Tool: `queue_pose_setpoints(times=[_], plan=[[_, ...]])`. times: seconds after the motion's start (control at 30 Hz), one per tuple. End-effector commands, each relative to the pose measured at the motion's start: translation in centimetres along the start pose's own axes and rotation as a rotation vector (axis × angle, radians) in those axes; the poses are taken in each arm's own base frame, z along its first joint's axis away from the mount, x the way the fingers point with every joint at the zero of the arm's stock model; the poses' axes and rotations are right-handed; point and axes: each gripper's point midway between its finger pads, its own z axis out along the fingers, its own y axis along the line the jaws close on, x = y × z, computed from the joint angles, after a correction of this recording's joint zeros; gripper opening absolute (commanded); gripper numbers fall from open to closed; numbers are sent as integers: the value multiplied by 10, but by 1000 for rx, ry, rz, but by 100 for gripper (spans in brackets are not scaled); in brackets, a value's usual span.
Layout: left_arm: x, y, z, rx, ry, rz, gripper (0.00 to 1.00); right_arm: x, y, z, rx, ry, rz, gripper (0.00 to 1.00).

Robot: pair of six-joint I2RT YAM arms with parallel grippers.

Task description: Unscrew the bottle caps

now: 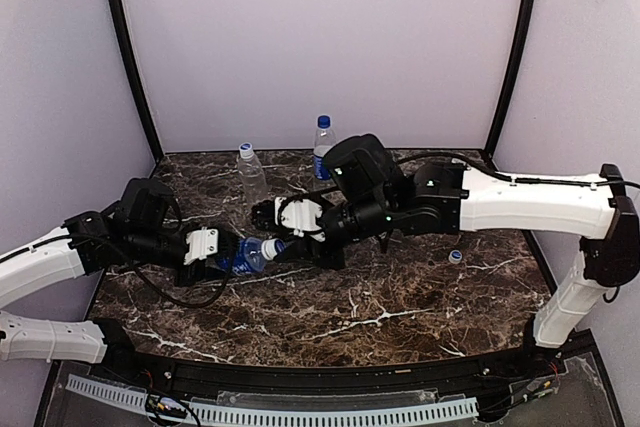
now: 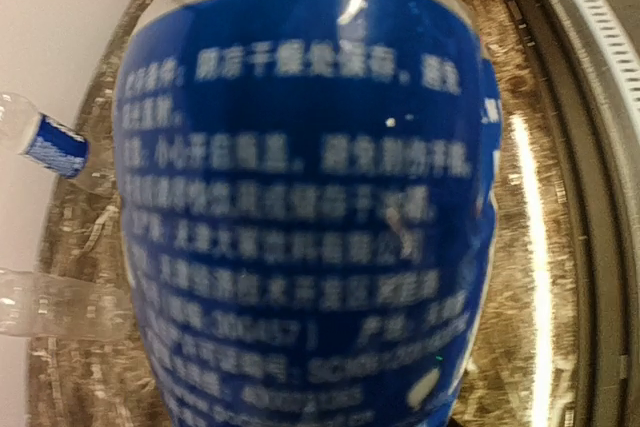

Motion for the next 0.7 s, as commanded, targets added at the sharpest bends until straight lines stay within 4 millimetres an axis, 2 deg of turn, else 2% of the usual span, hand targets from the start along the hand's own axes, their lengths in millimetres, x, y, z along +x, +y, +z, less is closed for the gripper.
queue_pose_setpoints(times=[0.0,0.1,0.23,0.6,0.67], plan=[[-38,-61,-21,341,-192,-220,26,5,25,0,-47,86,-520,0],[-41,-64,-22,367,-210,-250,25,9,21,2,-21,139,-626,0],[-45,-57,-21,334,-221,-242,25,14,16,6,10,196,-714,0],[-35,-59,-18,315,-199,-230,25,14,6,-10,104,218,-817,0],[-35,-59,-18,312,-203,-229,25,7,6,-11,121,180,-813,0]])
